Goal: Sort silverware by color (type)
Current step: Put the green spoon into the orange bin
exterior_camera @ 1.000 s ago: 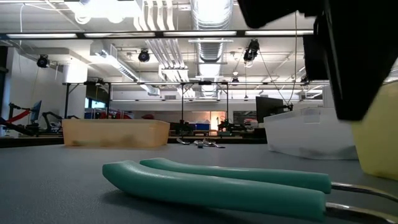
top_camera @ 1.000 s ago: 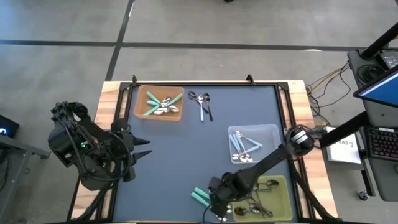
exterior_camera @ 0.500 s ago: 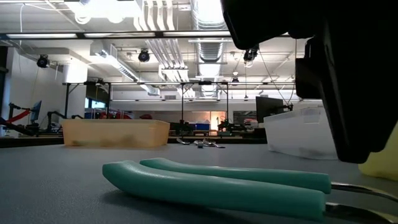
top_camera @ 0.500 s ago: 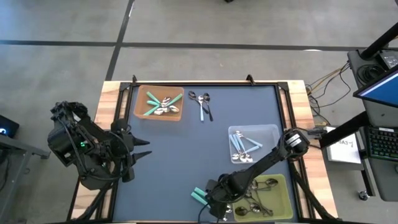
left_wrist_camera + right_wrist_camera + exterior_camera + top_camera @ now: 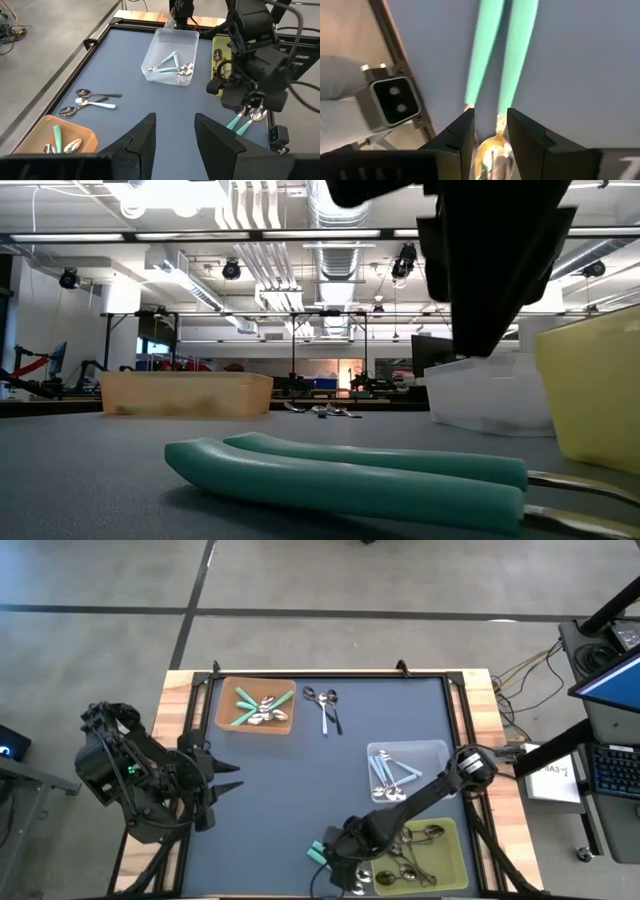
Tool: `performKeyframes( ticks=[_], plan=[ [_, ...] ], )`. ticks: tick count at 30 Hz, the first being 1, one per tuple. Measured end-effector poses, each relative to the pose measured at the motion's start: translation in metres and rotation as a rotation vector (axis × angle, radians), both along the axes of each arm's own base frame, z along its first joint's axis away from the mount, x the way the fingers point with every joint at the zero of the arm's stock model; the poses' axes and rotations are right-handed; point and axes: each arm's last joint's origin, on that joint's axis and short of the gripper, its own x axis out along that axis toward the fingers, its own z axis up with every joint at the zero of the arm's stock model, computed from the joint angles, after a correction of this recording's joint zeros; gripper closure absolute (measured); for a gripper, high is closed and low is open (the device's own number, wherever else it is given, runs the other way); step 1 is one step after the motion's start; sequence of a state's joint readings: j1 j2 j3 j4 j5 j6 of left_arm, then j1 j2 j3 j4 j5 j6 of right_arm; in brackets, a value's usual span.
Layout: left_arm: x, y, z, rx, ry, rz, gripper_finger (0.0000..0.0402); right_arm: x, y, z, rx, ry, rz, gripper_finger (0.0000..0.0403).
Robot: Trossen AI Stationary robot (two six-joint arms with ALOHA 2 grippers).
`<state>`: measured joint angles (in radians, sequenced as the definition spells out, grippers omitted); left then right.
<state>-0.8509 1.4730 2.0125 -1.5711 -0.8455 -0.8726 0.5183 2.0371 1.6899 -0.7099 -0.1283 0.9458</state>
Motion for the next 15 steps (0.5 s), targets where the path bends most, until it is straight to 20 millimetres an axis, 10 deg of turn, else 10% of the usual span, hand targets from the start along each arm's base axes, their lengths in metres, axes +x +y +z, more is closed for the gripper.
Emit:
performKeyframes(
  ticks=[15],
  plan=[
    [-0.003, 0.003, 0.002, -0.008, -0.007, 0.0, 0.0283, 0.009, -0.007, -0.032, -0.022, 0.076, 0.002, 0.0295]
  ],
)
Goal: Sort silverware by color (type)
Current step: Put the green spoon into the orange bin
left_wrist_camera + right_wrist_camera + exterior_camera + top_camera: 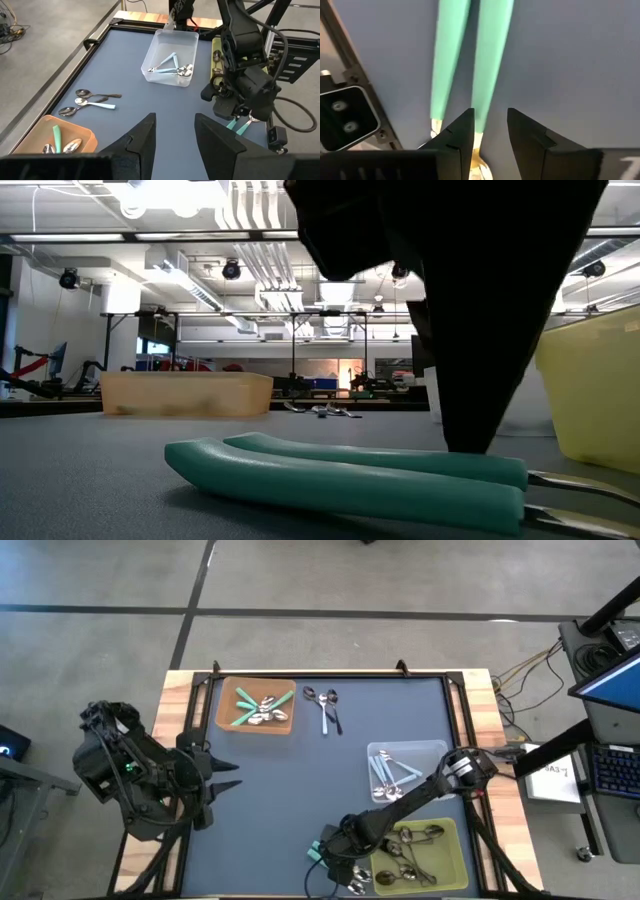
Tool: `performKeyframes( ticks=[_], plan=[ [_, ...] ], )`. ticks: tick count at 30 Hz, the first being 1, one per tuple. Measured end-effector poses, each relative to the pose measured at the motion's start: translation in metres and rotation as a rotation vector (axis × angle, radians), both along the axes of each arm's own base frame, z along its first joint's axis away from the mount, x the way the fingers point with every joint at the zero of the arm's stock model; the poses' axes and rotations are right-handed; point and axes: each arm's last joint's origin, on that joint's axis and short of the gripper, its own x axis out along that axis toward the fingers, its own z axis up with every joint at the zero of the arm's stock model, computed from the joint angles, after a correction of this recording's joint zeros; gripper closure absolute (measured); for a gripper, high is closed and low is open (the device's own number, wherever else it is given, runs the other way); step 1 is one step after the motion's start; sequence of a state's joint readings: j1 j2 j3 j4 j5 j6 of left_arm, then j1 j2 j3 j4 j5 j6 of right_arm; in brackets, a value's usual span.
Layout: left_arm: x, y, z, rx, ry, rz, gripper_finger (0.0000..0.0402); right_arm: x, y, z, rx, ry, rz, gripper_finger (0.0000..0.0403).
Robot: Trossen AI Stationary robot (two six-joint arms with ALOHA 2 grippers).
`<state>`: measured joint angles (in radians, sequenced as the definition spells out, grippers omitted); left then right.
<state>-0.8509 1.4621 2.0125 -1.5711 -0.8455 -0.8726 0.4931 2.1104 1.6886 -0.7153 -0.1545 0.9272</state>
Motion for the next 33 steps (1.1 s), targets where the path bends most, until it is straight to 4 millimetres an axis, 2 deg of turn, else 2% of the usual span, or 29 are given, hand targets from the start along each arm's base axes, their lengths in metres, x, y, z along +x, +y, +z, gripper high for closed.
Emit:
performKeyframes(
  ticks=[10, 18, 21, 26, 29, 33],
  plan=[
    [-0.003, 0.004, 0.003, -0.01, -0.009, 0.0, 0.0283, 0.005, 0.0, -0.016, 0.004, 0.021, 0.0, 0.0298],
    [-0.004, 0.004, 0.003, -0.011, -0.01, 0.0, 0.0283, 0.006, -0.003, -0.017, -0.006, 0.017, 0.018, 0.0303],
    [-0.004, 0.004, 0.003, -0.012, -0.01, 0.0, 0.0283, 0.007, -0.005, -0.017, -0.01, 0.017, 0.026, 0.0318],
    [-0.004, 0.004, 0.003, -0.012, -0.01, 0.0, 0.0283, 0.007, -0.008, -0.018, -0.008, 0.03, 0.025, 0.0375],
    [-0.004, 0.004, 0.003, -0.012, -0.01, 0.0, 0.0283, 0.007, -0.009, -0.017, 0.014, 0.046, 0.033, 0.0375],
    [-0.004, 0.004, 0.003, -0.017, -0.012, 0.004, 0.0283, 0.006, -0.01, -0.007, 0.023, 0.031, 0.06, 0.0375]
  ],
)
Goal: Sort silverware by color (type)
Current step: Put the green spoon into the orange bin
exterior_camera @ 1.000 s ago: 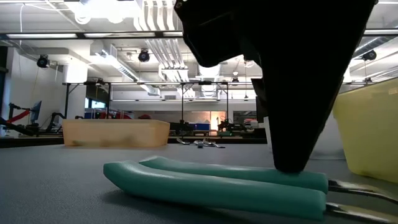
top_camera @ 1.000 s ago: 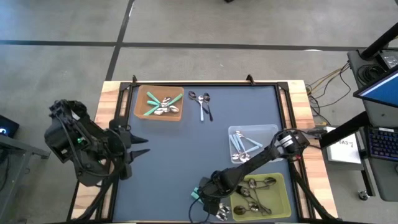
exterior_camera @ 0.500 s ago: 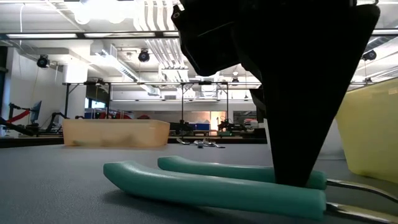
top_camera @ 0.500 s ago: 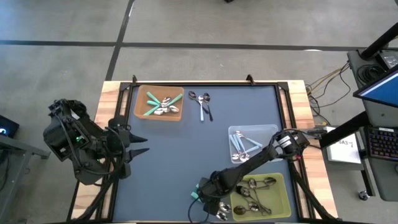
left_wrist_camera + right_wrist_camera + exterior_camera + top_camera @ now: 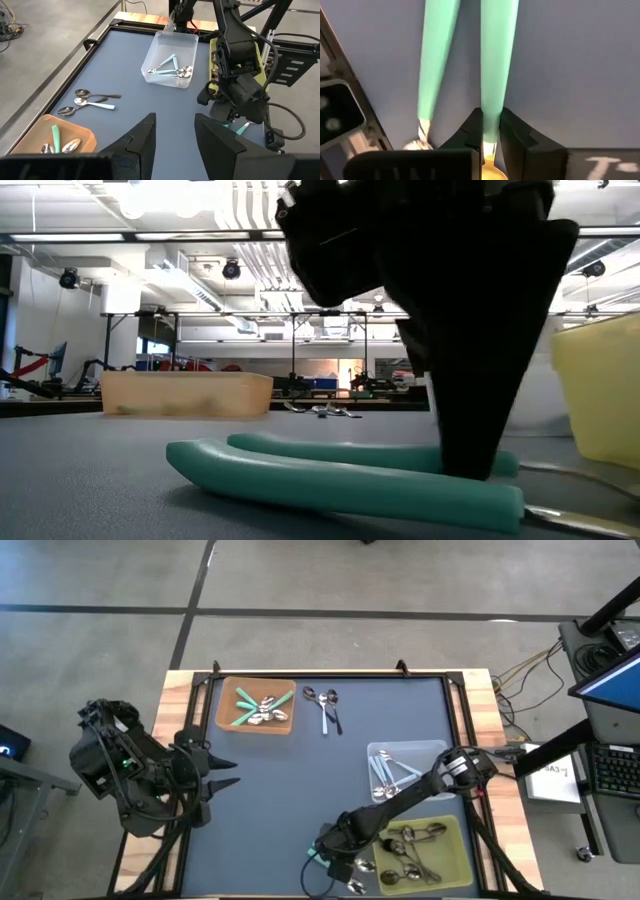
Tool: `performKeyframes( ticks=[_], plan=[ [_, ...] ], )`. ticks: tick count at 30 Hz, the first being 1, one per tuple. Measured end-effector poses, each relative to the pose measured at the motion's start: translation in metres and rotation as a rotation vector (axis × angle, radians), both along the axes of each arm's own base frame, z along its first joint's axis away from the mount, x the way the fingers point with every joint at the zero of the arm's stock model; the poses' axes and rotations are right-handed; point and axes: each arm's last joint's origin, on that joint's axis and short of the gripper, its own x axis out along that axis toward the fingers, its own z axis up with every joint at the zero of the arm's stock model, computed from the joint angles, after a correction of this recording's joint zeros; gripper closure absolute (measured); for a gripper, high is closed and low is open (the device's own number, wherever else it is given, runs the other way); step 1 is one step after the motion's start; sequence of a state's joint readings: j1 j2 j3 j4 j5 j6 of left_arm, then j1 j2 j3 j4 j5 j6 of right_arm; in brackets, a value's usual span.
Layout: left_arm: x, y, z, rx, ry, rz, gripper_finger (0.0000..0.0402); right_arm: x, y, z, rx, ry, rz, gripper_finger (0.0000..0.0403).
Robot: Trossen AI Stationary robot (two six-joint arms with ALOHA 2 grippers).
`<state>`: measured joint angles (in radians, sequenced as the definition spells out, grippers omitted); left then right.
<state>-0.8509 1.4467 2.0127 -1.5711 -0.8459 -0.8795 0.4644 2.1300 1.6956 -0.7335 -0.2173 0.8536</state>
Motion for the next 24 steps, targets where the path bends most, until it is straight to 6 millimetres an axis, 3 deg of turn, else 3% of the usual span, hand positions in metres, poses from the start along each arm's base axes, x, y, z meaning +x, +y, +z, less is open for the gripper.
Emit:
performKeyframes(
  ticks=[4, 10, 20, 24],
  plan=[
    [0.0, 0.0, 0.0, -0.001, -0.004, 0.005, 0.0283, 0.004, -0.004, 0.029, 0.014, -0.077, 0.048, 0.0375],
    [0.003, -0.003, -0.007, -0.012, -0.008, 0.047, 0.0283, 0.009, -0.028, 0.064, -0.102, -0.135, 0.088, 0.0375],
    [0.021, -0.021, -0.053, -0.054, 0.0, 0.159, 0.0283, 0.025, -0.086, 0.13, -0.328, -0.239, 0.101, 0.0375],
    [0.029, -0.028, -0.071, -0.129, -0.073, 0.248, 0.0283, 0.02, -0.102, 0.156, -0.388, -0.264, 0.131, 0.0372]
  ],
)
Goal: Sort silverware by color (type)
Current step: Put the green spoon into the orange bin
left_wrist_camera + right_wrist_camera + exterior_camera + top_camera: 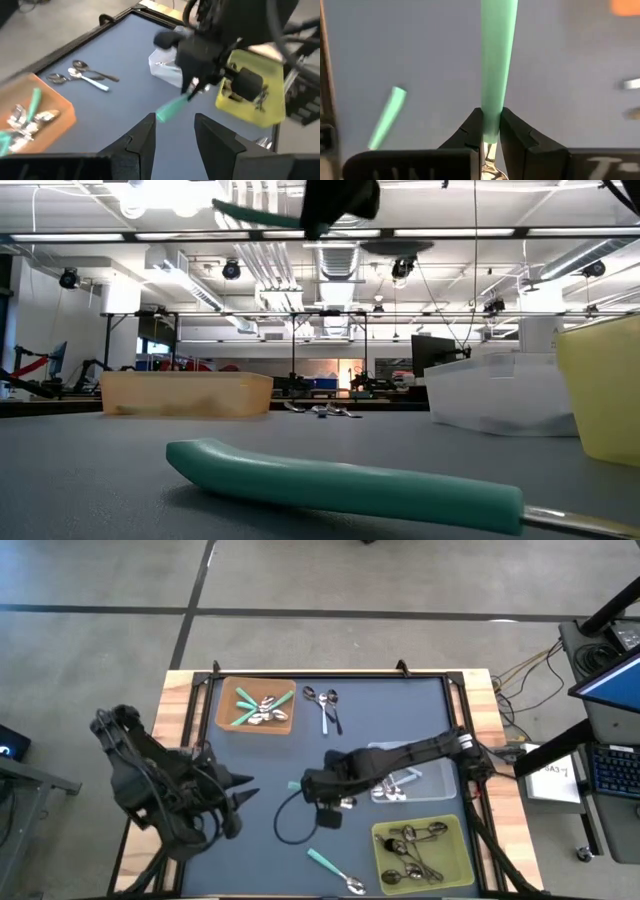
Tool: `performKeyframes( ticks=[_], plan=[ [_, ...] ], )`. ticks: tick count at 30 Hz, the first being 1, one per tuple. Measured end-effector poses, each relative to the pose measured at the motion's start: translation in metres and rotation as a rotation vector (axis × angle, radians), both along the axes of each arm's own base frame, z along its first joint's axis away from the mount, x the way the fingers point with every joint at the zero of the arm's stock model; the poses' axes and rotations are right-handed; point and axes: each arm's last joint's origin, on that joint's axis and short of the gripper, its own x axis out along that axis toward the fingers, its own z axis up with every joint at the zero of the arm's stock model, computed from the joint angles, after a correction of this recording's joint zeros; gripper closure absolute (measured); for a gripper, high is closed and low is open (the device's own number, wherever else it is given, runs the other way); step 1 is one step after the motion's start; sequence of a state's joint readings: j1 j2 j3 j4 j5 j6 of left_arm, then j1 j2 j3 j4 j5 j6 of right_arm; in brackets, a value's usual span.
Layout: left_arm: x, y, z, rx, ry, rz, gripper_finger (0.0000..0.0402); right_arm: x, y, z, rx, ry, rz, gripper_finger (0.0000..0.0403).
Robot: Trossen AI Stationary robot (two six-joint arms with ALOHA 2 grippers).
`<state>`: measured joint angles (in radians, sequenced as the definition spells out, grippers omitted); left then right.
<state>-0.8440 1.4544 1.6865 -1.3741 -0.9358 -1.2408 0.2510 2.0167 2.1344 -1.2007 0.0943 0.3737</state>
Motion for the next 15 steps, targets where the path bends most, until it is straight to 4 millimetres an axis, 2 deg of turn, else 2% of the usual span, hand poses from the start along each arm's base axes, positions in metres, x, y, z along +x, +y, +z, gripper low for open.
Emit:
performKeyframes(
  ticks=[4, 8, 15],
  plan=[
    [0.006, -0.004, -0.014, -0.034, -0.1, 0.097, 0.0283, -0.013, -0.013, 0.024, -0.115, -0.014, 0.001, 0.0372],
    [0.013, -0.004, -0.027, -0.023, -0.209, 0.181, 0.0283, -0.024, -0.026, 0.05, -0.19, -0.103, -0.026, 0.0372],
    [0.032, 0.011, -0.032, -0.008, -0.337, 0.327, 0.0283, -0.033, -0.041, 0.089, -0.245, -0.328, -0.1, 0.0371]
  ],
)
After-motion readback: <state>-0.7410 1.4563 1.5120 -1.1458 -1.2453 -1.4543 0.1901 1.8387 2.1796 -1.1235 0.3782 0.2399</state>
